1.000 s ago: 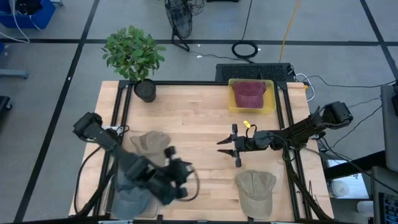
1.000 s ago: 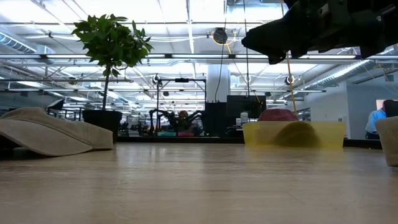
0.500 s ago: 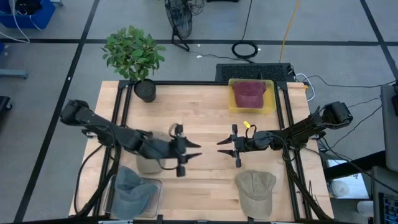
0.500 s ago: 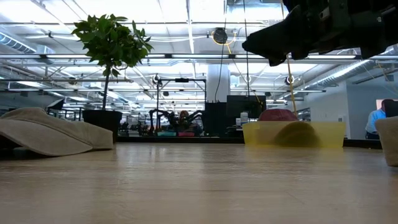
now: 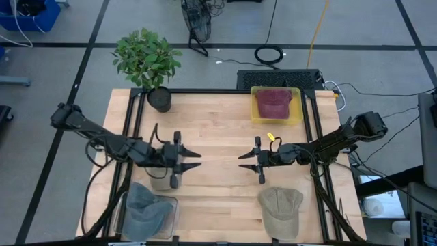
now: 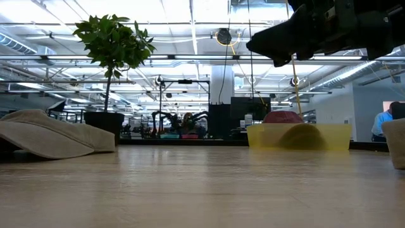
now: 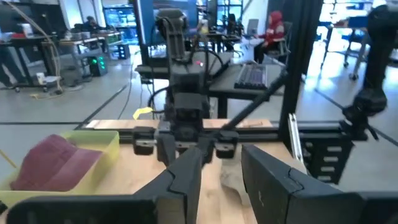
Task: Pick & Place hat
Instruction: Adjust the gray caps in the transparent bin
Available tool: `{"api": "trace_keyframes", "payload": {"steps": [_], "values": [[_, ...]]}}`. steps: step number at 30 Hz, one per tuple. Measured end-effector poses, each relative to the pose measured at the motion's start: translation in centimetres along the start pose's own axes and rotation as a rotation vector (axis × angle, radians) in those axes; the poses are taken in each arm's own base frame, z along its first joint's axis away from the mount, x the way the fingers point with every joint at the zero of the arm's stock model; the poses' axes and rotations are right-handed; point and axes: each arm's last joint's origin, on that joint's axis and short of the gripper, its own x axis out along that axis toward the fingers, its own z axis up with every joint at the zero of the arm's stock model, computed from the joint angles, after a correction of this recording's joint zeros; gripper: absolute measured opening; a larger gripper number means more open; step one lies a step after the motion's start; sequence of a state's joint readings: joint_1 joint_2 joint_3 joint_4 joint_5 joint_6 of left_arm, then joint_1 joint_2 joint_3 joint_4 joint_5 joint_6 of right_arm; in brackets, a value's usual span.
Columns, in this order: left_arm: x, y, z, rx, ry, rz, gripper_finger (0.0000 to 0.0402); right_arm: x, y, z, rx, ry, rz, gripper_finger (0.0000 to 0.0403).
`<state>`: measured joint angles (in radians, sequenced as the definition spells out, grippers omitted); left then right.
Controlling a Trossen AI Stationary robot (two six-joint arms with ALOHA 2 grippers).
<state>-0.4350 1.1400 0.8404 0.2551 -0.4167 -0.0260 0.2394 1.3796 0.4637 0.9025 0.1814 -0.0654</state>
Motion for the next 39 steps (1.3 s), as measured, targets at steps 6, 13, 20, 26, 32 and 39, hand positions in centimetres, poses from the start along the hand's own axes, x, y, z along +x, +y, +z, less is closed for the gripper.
{"api": "trace_keyframes", "payload": {"steps": [6, 13, 20, 26, 32, 39], "values": [[-0.35, -0.22, 0.21, 0.013, -0.015, 0.019, 0.0117, 0.0, 0.0, 0.01, 0.001, -0.001, 0.0, 0.0121], [-0.37, -0.29, 0.19, 0.013, -0.014, 0.017, 0.0117, 0.0, 0.0, -0.02, 0.0, 0.002, 0.0, 0.0121], [-0.42, -0.42, 0.1, 0.011, -0.007, 0.012, 0.0117, 0.0, 0.0, -0.02, 0.0, 0.002, 0.0, 0.0121], [-0.44, -0.44, 0.25, 0.037, -0.021, 0.02, 0.0117, 0.0, 0.0, -0.03, 0.0, 0.002, 0.0, 0.0121], [-0.41, -0.32, 0.36, 0.077, -0.029, 0.035, 0.0117, 0.0, 0.0, -0.03, 0.0, 0.002, 0.0, 0.0121], [-0.65, -0.38, 0.57, 0.053, -0.041, 0.034, 0.0117, 0.0, 0.0, -0.02, 0.0, 0.002, 0.0, 0.0121]]}}
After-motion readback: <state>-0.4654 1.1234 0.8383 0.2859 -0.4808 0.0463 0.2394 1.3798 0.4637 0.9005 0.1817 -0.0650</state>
